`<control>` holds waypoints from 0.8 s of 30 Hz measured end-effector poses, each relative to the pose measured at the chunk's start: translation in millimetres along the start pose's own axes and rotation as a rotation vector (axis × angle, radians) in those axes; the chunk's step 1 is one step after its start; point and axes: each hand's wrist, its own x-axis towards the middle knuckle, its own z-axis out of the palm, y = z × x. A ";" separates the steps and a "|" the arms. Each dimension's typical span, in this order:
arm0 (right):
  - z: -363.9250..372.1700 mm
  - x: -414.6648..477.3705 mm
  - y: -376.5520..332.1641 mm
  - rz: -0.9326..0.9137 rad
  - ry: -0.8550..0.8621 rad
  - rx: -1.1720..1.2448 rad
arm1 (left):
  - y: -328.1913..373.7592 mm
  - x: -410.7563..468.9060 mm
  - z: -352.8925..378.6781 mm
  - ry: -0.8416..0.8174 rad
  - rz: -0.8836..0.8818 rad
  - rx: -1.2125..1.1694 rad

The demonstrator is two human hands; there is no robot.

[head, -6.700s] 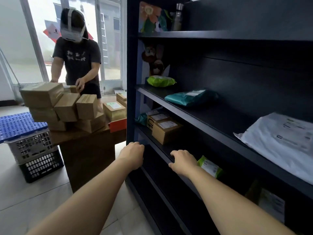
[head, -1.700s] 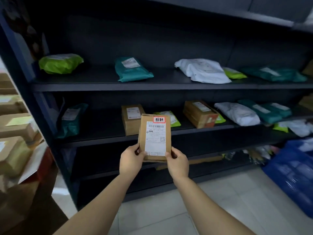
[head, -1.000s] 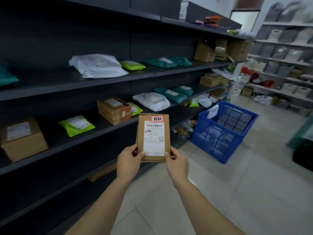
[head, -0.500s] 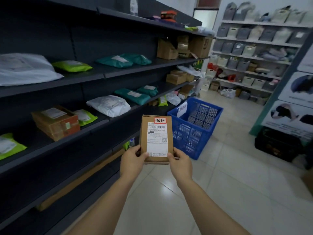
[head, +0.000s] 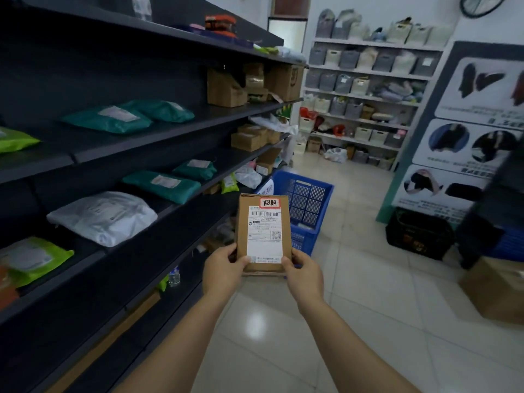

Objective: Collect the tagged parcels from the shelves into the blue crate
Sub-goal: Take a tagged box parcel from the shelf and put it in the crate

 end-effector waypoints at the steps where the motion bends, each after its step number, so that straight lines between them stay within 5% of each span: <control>1: 0.2 12.9 -0.4 0.004 0.015 0.000 | 2.8 13.7 6.1 -0.006 0.008 0.002; 24: -86.7 336.1 37.5 0.023 0.057 -0.054 | 77.5 265.0 246.9 -0.100 0.043 -0.022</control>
